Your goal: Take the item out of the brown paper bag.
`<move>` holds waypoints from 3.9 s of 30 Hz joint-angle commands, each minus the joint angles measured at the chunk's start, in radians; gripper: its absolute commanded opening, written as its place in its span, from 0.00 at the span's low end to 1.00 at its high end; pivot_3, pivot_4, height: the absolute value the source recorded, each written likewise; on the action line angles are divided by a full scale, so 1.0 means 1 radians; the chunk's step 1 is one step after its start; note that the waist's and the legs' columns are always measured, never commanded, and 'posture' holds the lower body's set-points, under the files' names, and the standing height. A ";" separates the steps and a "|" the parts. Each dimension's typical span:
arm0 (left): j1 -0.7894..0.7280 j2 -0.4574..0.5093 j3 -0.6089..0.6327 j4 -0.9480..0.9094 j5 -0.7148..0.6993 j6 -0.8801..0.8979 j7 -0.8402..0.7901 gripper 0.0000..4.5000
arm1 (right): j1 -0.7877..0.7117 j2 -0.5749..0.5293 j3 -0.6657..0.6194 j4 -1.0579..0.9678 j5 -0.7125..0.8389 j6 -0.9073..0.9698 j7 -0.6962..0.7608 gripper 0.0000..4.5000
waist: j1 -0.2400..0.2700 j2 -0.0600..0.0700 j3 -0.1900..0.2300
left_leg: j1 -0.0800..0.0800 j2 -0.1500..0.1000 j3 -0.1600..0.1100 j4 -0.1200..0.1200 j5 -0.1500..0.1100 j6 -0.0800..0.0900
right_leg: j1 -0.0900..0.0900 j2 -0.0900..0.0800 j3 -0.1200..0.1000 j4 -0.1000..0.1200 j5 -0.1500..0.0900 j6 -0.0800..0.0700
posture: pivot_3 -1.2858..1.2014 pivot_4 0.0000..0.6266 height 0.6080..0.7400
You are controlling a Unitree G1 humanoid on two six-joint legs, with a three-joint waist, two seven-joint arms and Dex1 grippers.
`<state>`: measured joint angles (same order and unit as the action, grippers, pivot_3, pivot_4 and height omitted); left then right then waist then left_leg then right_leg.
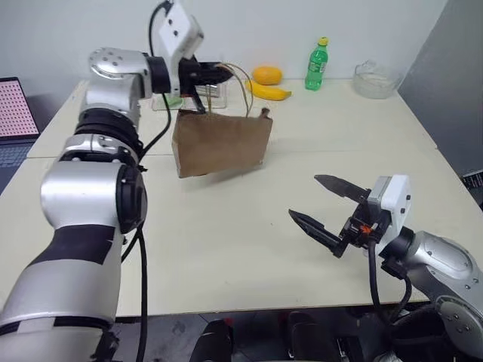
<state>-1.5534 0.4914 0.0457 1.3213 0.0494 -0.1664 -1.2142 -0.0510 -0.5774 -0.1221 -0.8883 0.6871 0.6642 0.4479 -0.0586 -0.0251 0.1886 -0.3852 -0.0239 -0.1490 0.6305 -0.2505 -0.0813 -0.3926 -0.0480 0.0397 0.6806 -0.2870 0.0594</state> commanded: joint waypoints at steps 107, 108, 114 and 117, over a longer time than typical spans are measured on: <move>2.101 0.037 0.329 -2.159 -0.541 0.445 0.495 0.97 | -0.836 0.191 0.513 1.072 -0.692 -0.466 0.859 0.01 | 0.003 0.003 -0.002 | 0.008 0.003 0.009 -0.001 0.000 0.000 | 0.003 0.000 0.006 -0.001 0.003 -0.004 | 0.52 0.24 1.00; 2.130 0.044 0.358 -2.153 -0.545 0.428 0.472 0.97 | -0.817 0.185 0.513 1.035 -0.683 -0.444 0.863 0.01 | 0.004 0.003 -0.002 | 0.007 0.003 0.009 -0.001 0.000 0.000 | 0.003 0.000 0.006 -0.001 0.003 -0.004 | 0.52 0.24 1.00; 2.091 0.109 0.441 -2.028 -0.546 0.346 0.390 0.97 | -0.747 0.202 0.443 0.921 -0.632 -0.414 0.759 0.01 | 0.005 0.004 -0.002 | 0.007 0.003 0.008 -0.001 0.000 0.000 | 0.003 0.000 0.005 -0.002 0.003 -0.004 | 0.52 0.24 1.00; 1.966 0.170 0.385 -1.926 -0.486 0.250 0.320 0.99 | -0.674 0.190 0.364 0.796 -0.565 -0.312 0.691 0.04 | 0.013 0.004 -0.002 | 0.007 0.003 0.007 0.000 0.000 0.000 | 0.003 0.000 0.004 -0.002 0.003 -0.004 | 0.52 0.24 1.00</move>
<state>0.4458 0.6367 0.4505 -0.6311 -0.4614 0.1480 -0.8547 -0.7432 -0.3778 0.3076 -0.0006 0.0732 0.3077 1.1751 -0.0457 -0.0216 0.1870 -0.3786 -0.0208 -0.1418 0.6304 -0.2507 -0.0815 -0.3894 -0.0478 0.0438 0.6785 -0.2842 0.0550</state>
